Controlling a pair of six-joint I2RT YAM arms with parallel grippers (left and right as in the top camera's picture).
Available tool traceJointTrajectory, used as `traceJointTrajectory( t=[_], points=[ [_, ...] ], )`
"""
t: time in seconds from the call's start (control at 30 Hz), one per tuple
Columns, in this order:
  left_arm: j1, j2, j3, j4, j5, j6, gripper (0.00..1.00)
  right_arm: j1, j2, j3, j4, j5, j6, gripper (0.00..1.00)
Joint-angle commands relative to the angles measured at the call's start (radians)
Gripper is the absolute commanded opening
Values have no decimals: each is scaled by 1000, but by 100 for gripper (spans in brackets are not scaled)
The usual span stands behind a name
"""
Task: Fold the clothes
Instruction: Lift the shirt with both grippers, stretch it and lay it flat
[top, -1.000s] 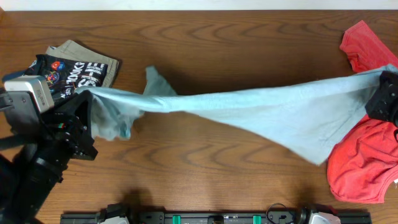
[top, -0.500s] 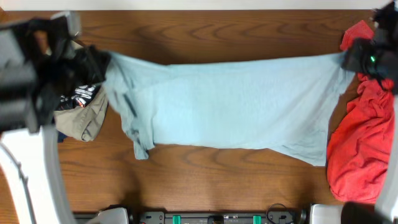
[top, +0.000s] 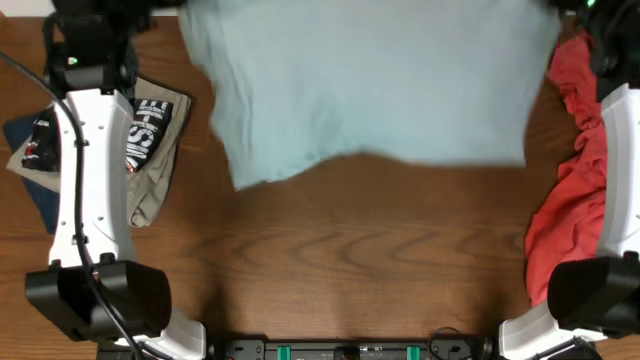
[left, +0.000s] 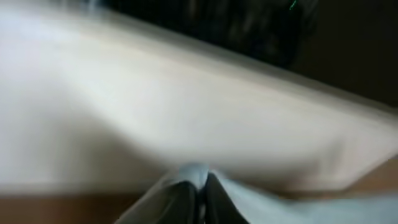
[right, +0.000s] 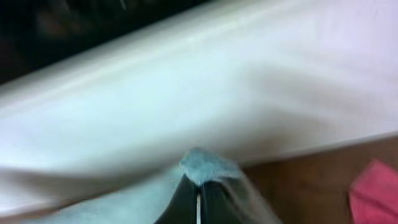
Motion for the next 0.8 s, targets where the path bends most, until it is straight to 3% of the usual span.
traceJointTrajectory(
  t=[0.0, 0.17, 0.27, 0.57, 0.67, 0.77],
  points=[
    [26, -39, 116, 80, -3, -212, 6, -31, -57, 82, -8, -3, 69, 1],
    [26, -45, 192, 40, 120, -197, 6, -43, -69, 112, -153, 103, -4, 1],
    [29, -61, 192, -111, 240, -133, 6, -42, -68, 109, -275, 172, -71, 1],
    [-16, -59, 152, -1024, 274, 309, 6, -42, -22, 59, -716, 327, -153, 1],
    [-57, -54, 85, -1219, 202, 403, 6, -42, 0, 5, -815, 331, -169, 1],
    [-105, -54, -24, -1321, 85, 412, 6, -41, 7, -94, -867, 331, -170, 1]
  ],
)
